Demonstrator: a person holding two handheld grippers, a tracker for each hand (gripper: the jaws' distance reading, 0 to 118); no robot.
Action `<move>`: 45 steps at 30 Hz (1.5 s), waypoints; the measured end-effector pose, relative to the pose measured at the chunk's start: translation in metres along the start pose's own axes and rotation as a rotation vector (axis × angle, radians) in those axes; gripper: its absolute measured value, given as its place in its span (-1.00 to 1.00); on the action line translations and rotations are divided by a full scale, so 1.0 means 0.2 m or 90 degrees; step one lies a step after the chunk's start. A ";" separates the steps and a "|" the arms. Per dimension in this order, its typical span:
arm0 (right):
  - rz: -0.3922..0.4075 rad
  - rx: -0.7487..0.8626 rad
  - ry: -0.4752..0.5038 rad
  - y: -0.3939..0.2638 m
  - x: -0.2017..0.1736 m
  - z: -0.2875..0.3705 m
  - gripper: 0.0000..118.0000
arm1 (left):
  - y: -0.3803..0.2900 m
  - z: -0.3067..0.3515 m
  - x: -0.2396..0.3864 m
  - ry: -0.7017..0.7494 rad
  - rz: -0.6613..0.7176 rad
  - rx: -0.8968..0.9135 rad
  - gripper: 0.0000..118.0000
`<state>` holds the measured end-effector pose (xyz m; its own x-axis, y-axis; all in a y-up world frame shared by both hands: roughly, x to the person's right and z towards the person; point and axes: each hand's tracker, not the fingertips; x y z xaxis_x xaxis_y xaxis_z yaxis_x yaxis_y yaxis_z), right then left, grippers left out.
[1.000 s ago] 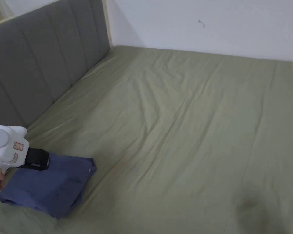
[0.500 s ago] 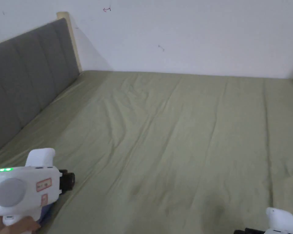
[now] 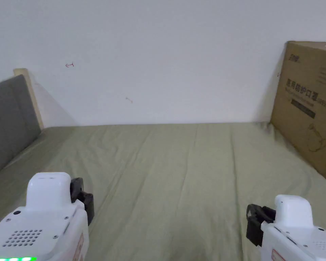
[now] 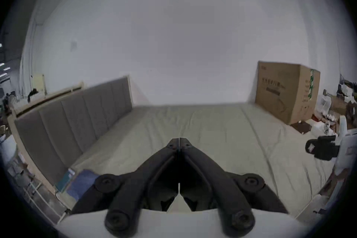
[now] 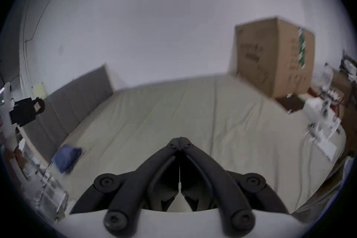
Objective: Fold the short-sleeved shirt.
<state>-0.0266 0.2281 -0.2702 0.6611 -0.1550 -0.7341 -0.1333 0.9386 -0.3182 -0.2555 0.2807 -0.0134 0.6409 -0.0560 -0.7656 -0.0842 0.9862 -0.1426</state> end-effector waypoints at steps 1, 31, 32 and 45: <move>0.002 0.027 -0.005 0.03 0.00 0.03 -1.00 | 0.02 0.02 0.02 -0.006 0.018 0.012 -1.00; 0.115 0.129 -0.080 0.14 -0.16 0.08 0.49 | 0.00 0.03 0.28 -0.022 -0.016 0.039 0.95; 0.115 0.132 -0.081 0.14 -0.16 0.08 0.54 | 0.00 0.03 0.28 -0.023 -0.013 0.043 0.96; 0.111 0.161 -0.087 0.17 -0.16 0.09 1.00 | 0.03 -0.03 0.25 -0.027 0.043 -0.015 0.95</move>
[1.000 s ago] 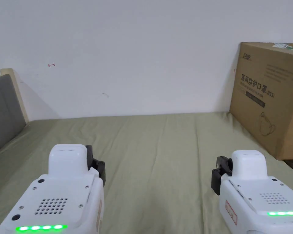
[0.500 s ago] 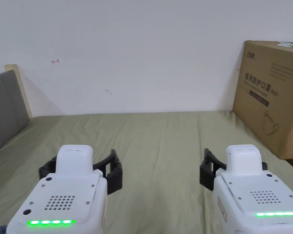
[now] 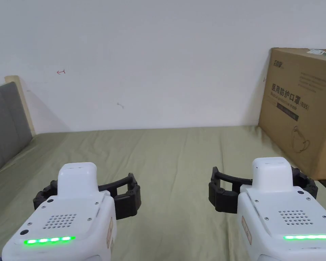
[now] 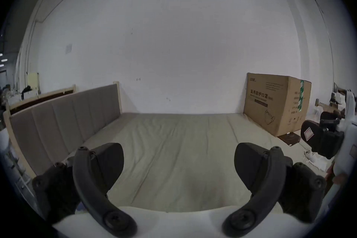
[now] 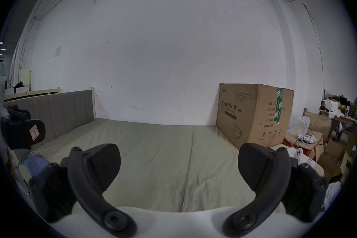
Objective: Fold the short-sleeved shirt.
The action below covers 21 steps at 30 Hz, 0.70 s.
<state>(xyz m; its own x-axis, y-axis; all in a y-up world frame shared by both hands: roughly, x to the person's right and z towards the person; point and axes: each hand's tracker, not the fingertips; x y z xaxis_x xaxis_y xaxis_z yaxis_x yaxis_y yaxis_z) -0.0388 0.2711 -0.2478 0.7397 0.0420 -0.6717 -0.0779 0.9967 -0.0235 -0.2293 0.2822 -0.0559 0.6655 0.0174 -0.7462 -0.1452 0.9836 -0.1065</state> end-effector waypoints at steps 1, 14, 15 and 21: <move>-0.001 0.000 0.000 0.00 0.00 0.00 1.00 | 0.00 0.00 0.00 0.009 0.011 0.000 0.95; -0.013 -0.022 0.007 -0.02 -0.01 -0.04 1.00 | 0.00 0.00 0.03 0.024 -0.050 0.001 0.95; -0.014 -0.025 0.008 -0.02 -0.01 -0.05 1.00 | 0.00 0.00 0.03 0.022 -0.054 -0.005 0.95; -0.013 -0.037 0.014 -0.02 0.00 -0.07 1.00 | 0.01 0.00 0.06 0.032 -0.075 -0.009 0.95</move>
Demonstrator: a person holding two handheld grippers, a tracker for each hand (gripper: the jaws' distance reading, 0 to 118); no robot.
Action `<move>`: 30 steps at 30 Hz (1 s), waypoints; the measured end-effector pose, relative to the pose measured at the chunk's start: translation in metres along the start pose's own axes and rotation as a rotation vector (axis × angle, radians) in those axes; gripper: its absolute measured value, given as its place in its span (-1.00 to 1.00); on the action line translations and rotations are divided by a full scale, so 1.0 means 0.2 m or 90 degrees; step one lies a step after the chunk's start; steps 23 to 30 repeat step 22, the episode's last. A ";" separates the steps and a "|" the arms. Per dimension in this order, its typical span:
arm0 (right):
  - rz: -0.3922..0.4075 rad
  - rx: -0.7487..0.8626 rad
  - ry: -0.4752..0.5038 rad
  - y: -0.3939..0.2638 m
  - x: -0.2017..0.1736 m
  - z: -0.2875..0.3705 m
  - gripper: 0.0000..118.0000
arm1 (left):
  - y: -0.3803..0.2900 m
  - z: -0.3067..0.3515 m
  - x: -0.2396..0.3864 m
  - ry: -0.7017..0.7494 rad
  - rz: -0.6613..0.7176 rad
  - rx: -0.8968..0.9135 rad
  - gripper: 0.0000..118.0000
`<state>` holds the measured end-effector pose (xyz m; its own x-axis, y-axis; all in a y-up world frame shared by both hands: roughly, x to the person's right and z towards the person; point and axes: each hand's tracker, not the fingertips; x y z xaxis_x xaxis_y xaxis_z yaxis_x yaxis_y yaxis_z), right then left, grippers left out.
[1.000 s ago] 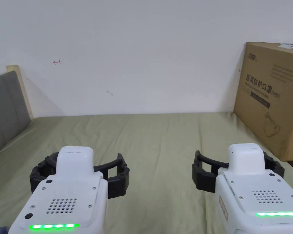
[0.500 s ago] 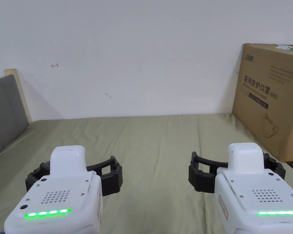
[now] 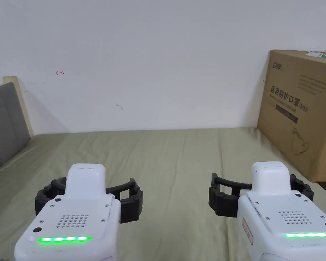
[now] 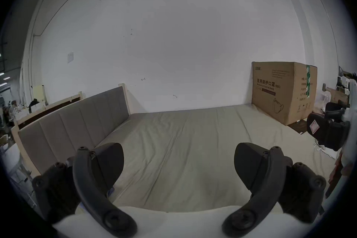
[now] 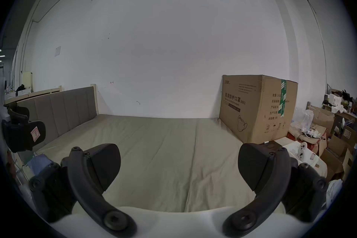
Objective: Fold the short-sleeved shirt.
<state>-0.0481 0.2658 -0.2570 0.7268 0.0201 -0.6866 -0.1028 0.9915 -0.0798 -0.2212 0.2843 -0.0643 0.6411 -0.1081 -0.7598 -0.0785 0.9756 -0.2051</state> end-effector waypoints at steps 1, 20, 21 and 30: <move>0.001 0.001 -0.001 0.00 0.00 0.00 1.00 | 0.00 0.00 0.00 -0.004 0.005 -0.002 0.95; -0.009 -0.009 0.011 -0.02 0.01 -0.02 1.00 | 0.00 -0.01 0.03 0.011 -0.001 -0.001 0.95; -0.008 -0.008 0.010 -0.02 0.00 -0.03 1.00 | 0.00 -0.01 0.02 0.009 0.000 -0.001 0.95; -0.006 -0.008 0.009 -0.02 0.00 -0.03 1.00 | 0.00 -0.01 0.02 0.005 0.003 0.001 0.95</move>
